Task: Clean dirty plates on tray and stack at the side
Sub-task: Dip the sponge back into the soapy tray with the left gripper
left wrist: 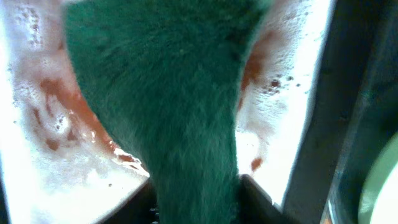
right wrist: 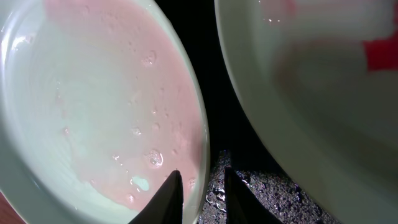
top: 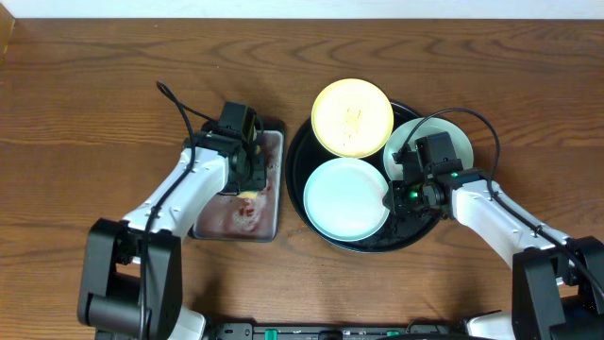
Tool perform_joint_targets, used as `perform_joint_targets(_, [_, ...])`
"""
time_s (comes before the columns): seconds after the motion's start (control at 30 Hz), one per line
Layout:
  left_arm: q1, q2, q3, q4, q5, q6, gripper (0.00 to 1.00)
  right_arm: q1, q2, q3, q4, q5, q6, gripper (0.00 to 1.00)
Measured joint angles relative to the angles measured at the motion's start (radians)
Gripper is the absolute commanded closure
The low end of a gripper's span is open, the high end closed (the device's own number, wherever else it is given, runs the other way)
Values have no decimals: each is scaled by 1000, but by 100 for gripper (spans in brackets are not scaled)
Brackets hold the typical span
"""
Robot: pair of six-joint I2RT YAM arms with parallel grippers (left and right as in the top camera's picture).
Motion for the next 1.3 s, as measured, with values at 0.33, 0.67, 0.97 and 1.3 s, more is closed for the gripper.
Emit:
perform_joint_targets(0.33, [0,-3,0,-10,3,6,37,0,0,0,0,0,0,79])
perform_joint_targets(0.67, [0,8,0,46,3,8,49,0,0,0,0,0,0,79])
perform_joint_targets(0.97, [0,93,0,51,-2,-8,72,0,0,0,0,0,0,79])
perform_joint_targets(1.3, [3,93,5,67,1,20,93,0,0,0,0,0,0,79])
